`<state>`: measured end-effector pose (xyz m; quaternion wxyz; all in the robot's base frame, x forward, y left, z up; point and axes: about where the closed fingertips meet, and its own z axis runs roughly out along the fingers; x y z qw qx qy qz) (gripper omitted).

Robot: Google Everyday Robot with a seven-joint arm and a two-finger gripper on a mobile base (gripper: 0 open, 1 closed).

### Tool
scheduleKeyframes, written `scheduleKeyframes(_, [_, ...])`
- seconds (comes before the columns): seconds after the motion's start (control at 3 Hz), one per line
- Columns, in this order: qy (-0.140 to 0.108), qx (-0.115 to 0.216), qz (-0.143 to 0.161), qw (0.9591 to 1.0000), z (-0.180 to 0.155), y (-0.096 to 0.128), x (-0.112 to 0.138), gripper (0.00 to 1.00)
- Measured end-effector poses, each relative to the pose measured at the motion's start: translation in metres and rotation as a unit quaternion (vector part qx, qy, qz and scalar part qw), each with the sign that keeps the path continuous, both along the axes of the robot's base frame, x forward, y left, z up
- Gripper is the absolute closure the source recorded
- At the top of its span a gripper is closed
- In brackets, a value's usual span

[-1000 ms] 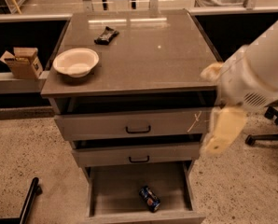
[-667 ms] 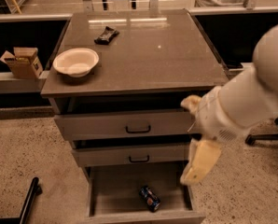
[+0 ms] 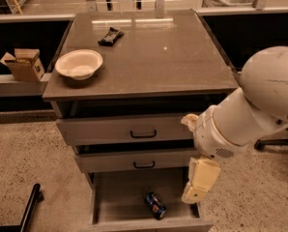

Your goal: Pick pepsi can from bottom drawer and place on counter

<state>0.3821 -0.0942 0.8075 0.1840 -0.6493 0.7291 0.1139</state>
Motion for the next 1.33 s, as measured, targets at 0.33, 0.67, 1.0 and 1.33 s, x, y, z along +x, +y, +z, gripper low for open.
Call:
scheduleKeyframes(0.33, [0.015,-0.010,-0.014,0.9997,-0.054,0.003,0.018,0.00])
scheduleKeyframes(0.67, [0.023,-0.001,-0.041,0.9989,-0.137,-0.003,0.051,0.00])
scheduleKeyframes(1.0, [0.008,0.017,-0.054,0.9984,-0.152,0.001,0.068,0.00])
scheduleKeyframes(1.33, [0.007,0.017,-0.054,0.9984,-0.151,0.001,0.068,0.00])
